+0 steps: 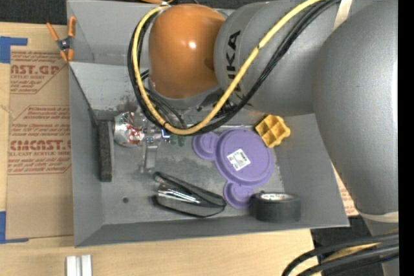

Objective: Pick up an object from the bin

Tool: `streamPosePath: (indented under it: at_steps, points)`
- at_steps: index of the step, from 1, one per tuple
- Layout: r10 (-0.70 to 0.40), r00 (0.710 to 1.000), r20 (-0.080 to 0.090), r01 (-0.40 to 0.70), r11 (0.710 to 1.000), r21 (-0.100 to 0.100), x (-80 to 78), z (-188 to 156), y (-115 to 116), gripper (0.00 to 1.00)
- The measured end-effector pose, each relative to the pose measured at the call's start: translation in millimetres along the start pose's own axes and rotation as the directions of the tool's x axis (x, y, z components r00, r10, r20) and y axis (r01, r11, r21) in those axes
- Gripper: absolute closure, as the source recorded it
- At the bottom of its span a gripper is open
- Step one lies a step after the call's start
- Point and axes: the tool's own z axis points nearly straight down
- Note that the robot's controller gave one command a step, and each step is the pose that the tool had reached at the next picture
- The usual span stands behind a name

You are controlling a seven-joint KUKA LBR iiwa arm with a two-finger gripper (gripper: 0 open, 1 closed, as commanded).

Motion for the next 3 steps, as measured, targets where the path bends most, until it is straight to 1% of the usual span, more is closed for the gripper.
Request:
streamPosePath:
  at_steps: [1, 2, 3]
  points:
    - [0.003, 1.000, 0.007, -0.003, 1.000, -0.001, -1.8, -5, -1, 0.00]
    - [0.104, 0.994, 0.024, -0.104, 0.995, -0.013, -35.9, 121, -38, 0.00]
    - [0.026, 0.999, 0.020, -0.026, 1.000, -0.008, -33.0, 67, -27, 0.00]
